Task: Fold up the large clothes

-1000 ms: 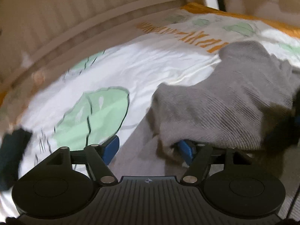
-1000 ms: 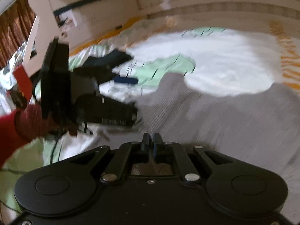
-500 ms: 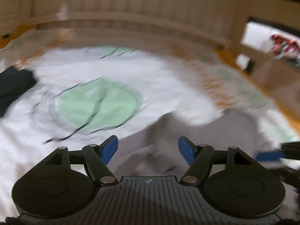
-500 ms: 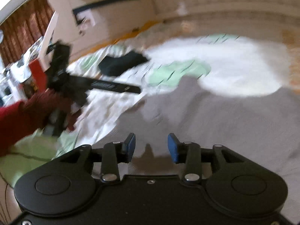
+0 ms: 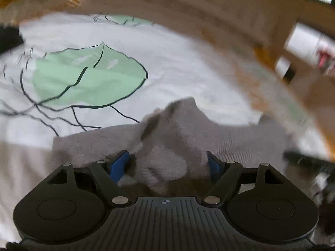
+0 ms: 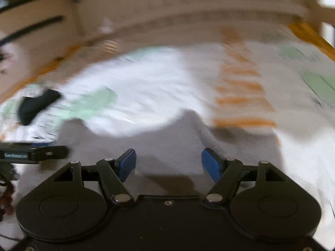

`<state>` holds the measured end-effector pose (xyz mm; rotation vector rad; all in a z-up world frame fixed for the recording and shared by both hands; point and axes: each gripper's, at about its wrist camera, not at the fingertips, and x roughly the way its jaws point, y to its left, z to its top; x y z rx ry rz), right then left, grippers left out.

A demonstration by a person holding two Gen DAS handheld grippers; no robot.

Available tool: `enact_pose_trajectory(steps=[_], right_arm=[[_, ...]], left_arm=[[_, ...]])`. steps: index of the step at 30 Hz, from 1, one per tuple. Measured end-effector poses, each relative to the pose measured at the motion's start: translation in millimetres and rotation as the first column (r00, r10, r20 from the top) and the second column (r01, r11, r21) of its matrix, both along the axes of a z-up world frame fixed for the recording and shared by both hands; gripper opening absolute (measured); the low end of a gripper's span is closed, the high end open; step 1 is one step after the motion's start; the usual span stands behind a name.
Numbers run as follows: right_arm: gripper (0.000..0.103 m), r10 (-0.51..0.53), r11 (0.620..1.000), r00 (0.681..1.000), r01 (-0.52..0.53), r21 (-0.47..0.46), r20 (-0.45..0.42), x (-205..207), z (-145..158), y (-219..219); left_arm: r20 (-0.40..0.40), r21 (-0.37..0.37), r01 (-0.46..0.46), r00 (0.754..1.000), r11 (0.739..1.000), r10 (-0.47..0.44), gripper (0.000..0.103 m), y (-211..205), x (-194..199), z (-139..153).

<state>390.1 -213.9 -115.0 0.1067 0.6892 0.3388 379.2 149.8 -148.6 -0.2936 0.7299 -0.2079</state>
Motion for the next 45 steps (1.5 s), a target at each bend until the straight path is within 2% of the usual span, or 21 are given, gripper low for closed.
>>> enact_pose_trajectory(steps=[4,6,9,13,17,19,23,28,30,37,40,42,45], right_arm=[[0.071,-0.001,1.000,1.000,0.000,0.008,0.011,-4.4,-7.0,-10.9],[0.071,0.000,1.000,1.000,0.000,0.008,0.004,-4.1,-2.5,-13.0],[0.074,-0.024,0.997,1.000,0.024,0.071,-0.004,-12.3,8.8,-21.2],[0.075,-0.013,0.988,1.000,0.015,0.155,-0.012,-38.4,23.5,-36.6],[0.083,0.003,0.977,0.999,0.006,0.211,-0.045,-77.7,37.1,-53.3],[0.084,0.004,0.972,0.998,0.010,0.235,-0.059,-96.3,43.4,-59.8],[0.092,0.007,0.962,0.997,0.016,0.274,-0.082,-138.1,55.5,-73.9],[0.096,-0.022,0.960,0.995,0.049,0.276,-0.100,-183.8,67.1,-89.8],[0.101,-0.028,0.961,0.993,0.059,0.271,-0.116,-198.4,68.0,-95.4],[0.102,-0.084,0.956,0.970,0.144,0.256,-0.229,-233.3,50.0,-112.1],[0.102,-0.103,0.949,0.955,0.178,0.261,-0.279,-246.3,39.9,-120.0],[0.102,-0.114,0.947,0.941,0.200,0.251,-0.318,-252.6,34.4,-123.4],[0.102,-0.097,0.952,0.937,0.186,0.243,-0.336,-258.8,30.8,-123.8]], left_arm=[[-0.019,0.069,0.018,1.000,0.997,-0.017,0.076,-7.6,1.0,8.8],[-0.034,0.052,-0.002,0.999,0.999,0.003,0.075,-8.4,0.3,14.5],[-0.024,0.000,-0.025,0.999,1.000,0.025,0.075,-1.4,-17.5,29.9],[0.002,-0.036,-0.024,1.000,0.999,0.024,0.075,9.0,-57.4,49.0],[0.026,-0.103,-0.058,0.998,0.993,0.061,0.076,24.6,-113.5,70.2],[0.039,-0.129,-0.066,0.997,0.989,0.072,0.076,30.3,-140.3,80.1],[0.037,-0.154,-0.074,0.996,0.985,0.081,0.078,37.9,-185.4,91.4],[-0.002,-0.157,-0.075,0.997,0.985,0.075,0.078,39.7,-228.6,87.1],[-0.016,-0.160,-0.065,0.998,0.985,0.063,0.079,37.7,-238.3,81.6],[-0.084,-0.155,-0.031,0.996,0.987,0.018,0.080,21.1,-262.9,55.8],[-0.120,-0.150,-0.009,0.993,0.989,-0.009,0.087,14.6,-271.5,46.4],[-0.144,-0.145,0.003,0.989,0.989,-0.024,0.087,11.2,-274.3,40.7],[-0.176,-0.122,0.015,0.984,0.992,-0.036,0.087,8.3,-279.5,35.0]])
